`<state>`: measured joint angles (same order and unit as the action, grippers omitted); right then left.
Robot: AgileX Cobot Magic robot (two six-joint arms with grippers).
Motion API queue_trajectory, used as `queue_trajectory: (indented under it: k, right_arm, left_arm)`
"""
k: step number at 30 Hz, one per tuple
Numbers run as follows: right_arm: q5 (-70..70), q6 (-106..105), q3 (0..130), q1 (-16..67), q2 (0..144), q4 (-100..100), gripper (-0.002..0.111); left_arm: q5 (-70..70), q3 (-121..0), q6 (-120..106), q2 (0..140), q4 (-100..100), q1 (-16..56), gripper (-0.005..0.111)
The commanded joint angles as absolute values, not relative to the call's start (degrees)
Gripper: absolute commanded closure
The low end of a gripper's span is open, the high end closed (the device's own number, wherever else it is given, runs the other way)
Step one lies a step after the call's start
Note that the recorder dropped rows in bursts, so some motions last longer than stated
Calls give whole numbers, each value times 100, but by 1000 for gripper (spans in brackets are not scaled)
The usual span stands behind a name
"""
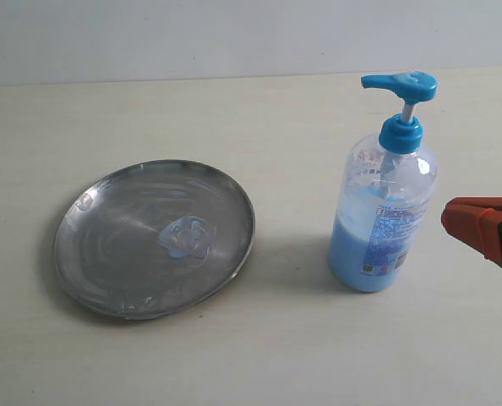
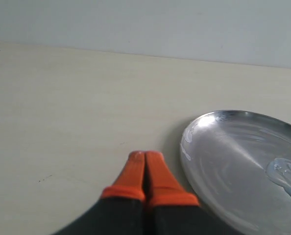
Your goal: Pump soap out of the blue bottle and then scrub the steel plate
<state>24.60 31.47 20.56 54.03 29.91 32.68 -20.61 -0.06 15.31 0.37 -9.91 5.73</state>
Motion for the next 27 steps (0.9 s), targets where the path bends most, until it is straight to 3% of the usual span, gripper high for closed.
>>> queue_trajectory:
  k: [1, 27]
  right_arm:
    - [2406, 3147, 2042, 5394, 3006, 3303, 108]
    - [2274, 3060, 2042, 5394, 3006, 3240, 108]
  left_arm:
    - [-2046, 0, 1517, 0, -933, 567, 107]
    - [-2046, 0, 1517, 0, -944, 567, 107]
